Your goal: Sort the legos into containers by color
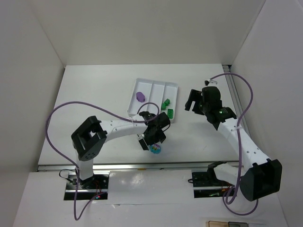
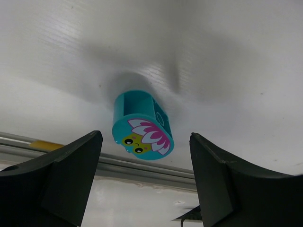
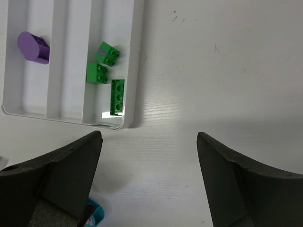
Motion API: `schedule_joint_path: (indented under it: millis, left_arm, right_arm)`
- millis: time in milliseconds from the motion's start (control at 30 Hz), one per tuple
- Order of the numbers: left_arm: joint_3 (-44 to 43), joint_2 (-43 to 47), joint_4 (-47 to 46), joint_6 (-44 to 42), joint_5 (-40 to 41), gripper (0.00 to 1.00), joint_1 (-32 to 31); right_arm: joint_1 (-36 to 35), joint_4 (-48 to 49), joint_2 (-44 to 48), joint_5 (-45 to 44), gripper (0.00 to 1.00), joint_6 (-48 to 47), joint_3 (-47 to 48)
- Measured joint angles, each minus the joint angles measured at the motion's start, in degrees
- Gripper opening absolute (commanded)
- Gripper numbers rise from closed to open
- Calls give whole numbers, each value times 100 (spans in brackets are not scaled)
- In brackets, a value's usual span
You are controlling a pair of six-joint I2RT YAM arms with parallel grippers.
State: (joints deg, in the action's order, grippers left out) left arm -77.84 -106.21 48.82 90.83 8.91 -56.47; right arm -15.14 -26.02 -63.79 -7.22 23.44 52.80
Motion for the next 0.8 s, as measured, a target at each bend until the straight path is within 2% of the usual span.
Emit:
schedule_joint_path:
  millis: [167,267,433,567,667,800]
  left_arm:
    - [28,-310,-127,81,-76,80,0]
    - [31,-535,-175,87,-149,66,0]
    - [26,-503,-160,39,-83,22,-48]
    - [-103,-372,122,55,212,20,-83]
    - [-553,-203,472,-118,640,22,-31]
    - [-1491,31,658,-802,1226,22,509]
  right_arm:
    - [-31,-2,24,44,88,-4,0]
    - [-48,-2,85,50,88,-15,0]
    - [-48,-11,205,39,88,-17,0]
    - [-48,-20,216,33,88,-15,0]
    - [-48,-26,216,-13,88,-7,0]
    - [-48,-74,271,-151,88,52,0]
